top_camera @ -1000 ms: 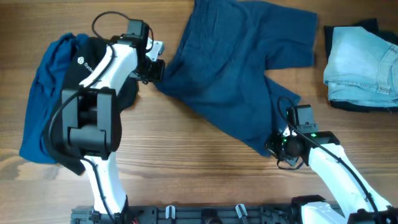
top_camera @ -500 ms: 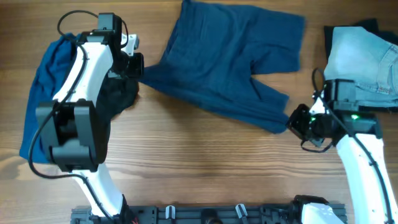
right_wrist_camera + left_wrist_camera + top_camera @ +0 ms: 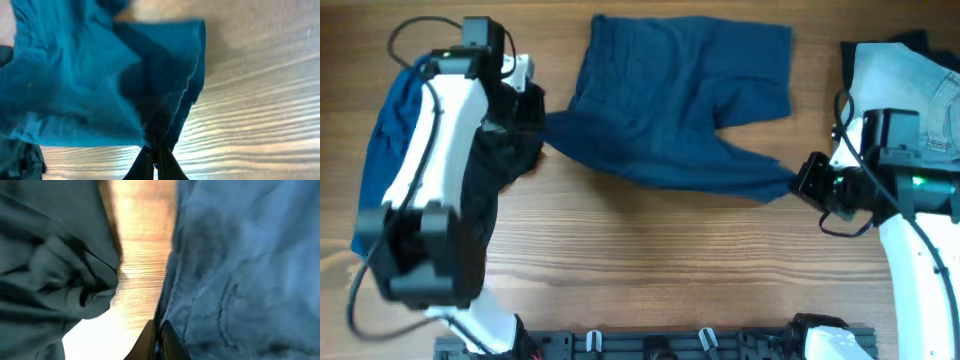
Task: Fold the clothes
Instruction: 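Pull the leg hem up toward the left gripper, folding shorts lengthwise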
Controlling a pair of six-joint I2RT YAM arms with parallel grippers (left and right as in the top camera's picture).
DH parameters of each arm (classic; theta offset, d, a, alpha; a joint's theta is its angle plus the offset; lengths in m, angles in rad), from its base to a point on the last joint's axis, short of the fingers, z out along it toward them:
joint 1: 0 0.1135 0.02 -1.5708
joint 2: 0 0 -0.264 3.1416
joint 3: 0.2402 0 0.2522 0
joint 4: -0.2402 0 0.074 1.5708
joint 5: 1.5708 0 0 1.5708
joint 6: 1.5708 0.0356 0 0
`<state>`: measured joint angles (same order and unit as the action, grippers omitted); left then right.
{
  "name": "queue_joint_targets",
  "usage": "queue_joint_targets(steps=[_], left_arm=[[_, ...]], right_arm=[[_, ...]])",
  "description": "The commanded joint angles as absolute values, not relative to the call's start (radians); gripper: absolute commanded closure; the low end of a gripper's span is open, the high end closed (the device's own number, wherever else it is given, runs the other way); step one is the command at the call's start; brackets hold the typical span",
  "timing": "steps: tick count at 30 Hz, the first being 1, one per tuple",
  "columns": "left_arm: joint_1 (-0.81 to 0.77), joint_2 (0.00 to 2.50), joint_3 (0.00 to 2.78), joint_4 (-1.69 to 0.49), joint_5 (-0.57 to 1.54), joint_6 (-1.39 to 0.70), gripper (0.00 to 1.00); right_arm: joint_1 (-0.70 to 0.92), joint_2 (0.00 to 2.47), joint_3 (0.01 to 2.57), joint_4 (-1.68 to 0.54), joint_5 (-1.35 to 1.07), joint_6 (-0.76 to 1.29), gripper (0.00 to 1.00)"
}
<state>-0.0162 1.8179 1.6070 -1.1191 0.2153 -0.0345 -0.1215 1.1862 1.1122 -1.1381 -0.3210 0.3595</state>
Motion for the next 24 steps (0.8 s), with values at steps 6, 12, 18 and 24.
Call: queue_joint_targets(steps=[6,12,18,24], left_arm=[[-0.038,1.526,1.604,-1.150,0.243,-0.121,0.96],[-0.096,1.500,1.604,-1.230,0.208,-0.144,0.96],[-0.145,1.504,1.601,-1.204,0.102,-0.197,0.96],[-0.144,1.526,1.601,-1.151,-0.001,-0.241,0.96]], right_arm=[[-0.129,1.174,1.209,-1.166,-0.330,0.260,0.96],[-0.129,1.173,1.221,-1.164,-0.338,0.222,0.95],[-0.129,1.186,1.220,-0.970,-0.338,0.177,0.96],[-0.128,1.289,1.220,-0.693,-0.349,0.154,0.96]])
